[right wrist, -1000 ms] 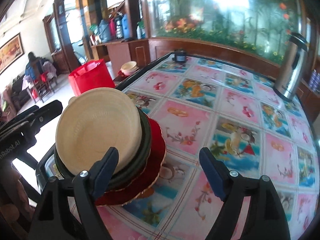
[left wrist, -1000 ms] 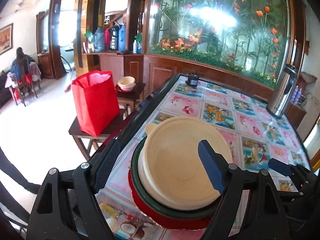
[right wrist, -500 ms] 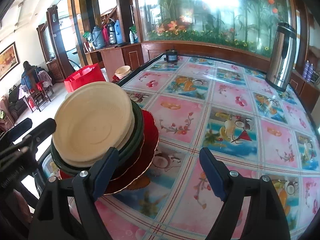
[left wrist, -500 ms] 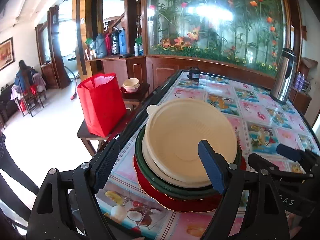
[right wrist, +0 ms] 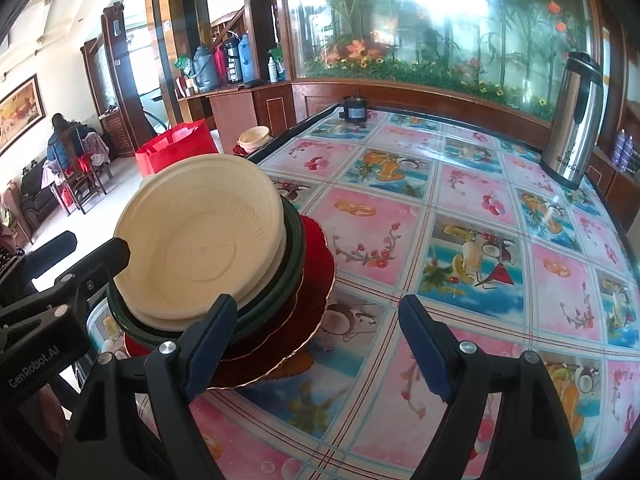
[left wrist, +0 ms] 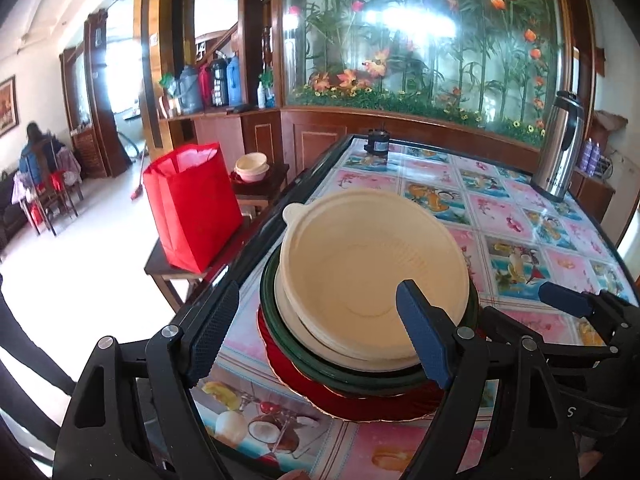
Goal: Organize plates and bowls
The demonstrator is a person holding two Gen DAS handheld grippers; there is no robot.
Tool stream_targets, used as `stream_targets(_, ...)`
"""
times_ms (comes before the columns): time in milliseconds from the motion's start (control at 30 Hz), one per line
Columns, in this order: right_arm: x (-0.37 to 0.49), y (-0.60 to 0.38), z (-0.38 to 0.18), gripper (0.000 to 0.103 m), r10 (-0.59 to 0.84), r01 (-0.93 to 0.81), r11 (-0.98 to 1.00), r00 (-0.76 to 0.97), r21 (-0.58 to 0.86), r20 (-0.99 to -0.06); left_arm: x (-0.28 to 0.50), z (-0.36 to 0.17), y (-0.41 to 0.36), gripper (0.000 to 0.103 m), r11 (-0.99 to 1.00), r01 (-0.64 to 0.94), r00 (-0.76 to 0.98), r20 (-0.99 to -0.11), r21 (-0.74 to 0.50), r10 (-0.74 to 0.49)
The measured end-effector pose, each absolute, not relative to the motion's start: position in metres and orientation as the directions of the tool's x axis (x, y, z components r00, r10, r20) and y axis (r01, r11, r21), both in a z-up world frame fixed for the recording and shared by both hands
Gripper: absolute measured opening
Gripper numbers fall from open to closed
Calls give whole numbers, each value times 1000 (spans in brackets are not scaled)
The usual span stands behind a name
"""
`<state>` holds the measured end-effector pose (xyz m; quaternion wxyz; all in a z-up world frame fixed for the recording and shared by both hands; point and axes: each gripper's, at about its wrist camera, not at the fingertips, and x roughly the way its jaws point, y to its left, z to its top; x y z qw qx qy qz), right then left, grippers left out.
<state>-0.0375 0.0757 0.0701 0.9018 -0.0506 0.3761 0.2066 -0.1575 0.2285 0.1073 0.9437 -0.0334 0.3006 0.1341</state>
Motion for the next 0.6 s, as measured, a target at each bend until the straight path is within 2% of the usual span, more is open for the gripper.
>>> stream_targets(467,-39,78,70,83,344,-422,904,621,70,-704,-163,108,226,82,959,-280,791,-555,47,258)
stream_targets(600,-39,77,71,83,349,-423,903,618,76,-704,-162,109,225,82,966,-257,794,-565,21,223)
